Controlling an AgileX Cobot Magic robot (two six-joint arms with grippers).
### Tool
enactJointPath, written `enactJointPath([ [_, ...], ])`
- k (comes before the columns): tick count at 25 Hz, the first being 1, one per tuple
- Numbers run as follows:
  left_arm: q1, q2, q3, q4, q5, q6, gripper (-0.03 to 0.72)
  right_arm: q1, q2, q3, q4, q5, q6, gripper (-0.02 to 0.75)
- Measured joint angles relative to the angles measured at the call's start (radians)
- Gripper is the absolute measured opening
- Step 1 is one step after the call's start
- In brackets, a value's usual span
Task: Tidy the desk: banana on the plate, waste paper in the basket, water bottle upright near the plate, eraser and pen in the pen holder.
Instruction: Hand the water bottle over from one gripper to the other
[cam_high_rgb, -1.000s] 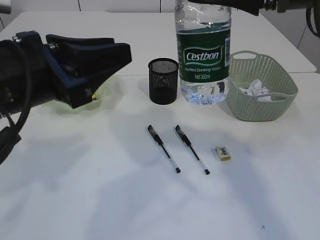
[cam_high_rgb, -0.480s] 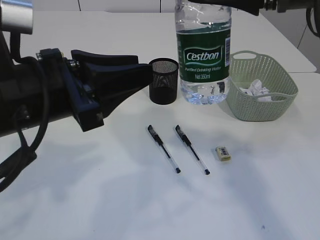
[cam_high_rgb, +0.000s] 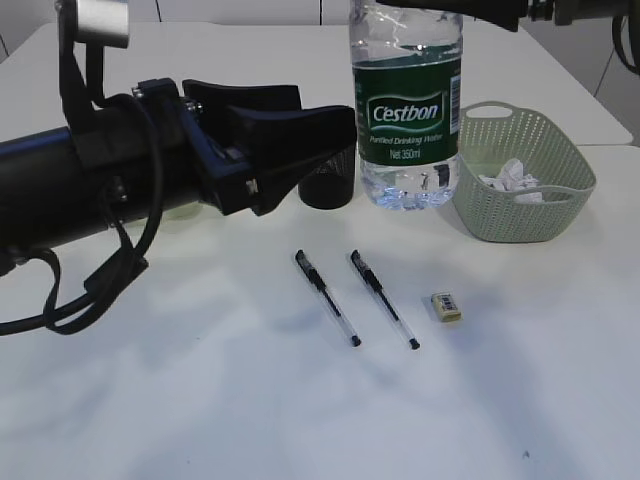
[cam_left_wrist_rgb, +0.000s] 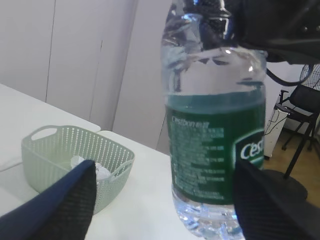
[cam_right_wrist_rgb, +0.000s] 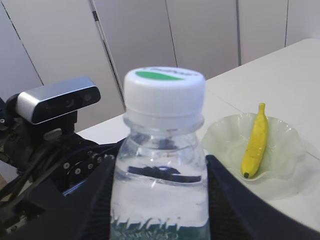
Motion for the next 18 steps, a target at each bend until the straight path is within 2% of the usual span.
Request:
enactJointPath([
  [18,0.0,0.023,-0.119,0.117,-0.118,-0.151,0.608,0.002,0.0,0.0,0.0,0.03,-0.002,0.361],
])
